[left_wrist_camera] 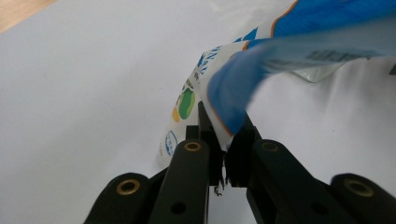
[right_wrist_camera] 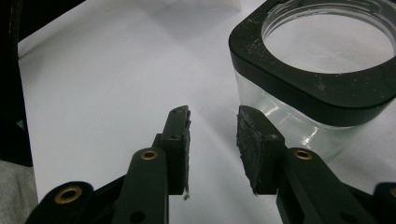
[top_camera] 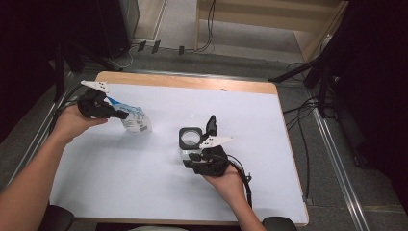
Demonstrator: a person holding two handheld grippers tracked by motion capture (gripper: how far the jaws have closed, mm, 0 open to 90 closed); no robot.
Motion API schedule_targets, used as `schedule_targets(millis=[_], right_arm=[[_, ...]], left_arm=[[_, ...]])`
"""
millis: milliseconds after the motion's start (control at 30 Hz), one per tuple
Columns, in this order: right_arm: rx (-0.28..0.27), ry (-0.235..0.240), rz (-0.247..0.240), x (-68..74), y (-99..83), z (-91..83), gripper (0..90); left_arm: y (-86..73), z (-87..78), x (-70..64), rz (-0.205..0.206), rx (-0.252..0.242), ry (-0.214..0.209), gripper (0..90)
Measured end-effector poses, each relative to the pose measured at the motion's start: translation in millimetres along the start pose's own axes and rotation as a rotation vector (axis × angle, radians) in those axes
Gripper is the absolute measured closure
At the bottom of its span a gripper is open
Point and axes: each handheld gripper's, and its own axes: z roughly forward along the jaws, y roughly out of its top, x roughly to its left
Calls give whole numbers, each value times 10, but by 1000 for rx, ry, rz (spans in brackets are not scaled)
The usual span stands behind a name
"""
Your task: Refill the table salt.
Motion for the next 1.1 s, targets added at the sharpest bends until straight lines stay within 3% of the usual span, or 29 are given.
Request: schedule_targets(millis=[67,167,333,467,567,733,933,1100], right_arm=[[-4,0,0,6,-1,3,668],[-15,-4,-2,21,4,-10,680],[-56,-12,-6,59,24,-42,713],[-82,-15,-12,112,72,-59,713],[-109,-21,-20,157,125,-62,706],[-124,-28,-31,216,223,-23,699],[-103,-34,-29,226,220,59,700],[-99,-40,-18,195,199,59,703]], left_arm=[[40,5,-33,-23,1,-24,900],[118,-29,-110,-29,-4,-21,900],[355,-172,-376,-30,-10,-16,900],[496,-229,-600,10,3,-22,900],[532,-247,-706,12,-7,-33,900],[491,-213,-705,9,-1,-39,893],[288,-54,-570,-57,20,-45,889],[179,118,-514,-83,56,-60,890]])
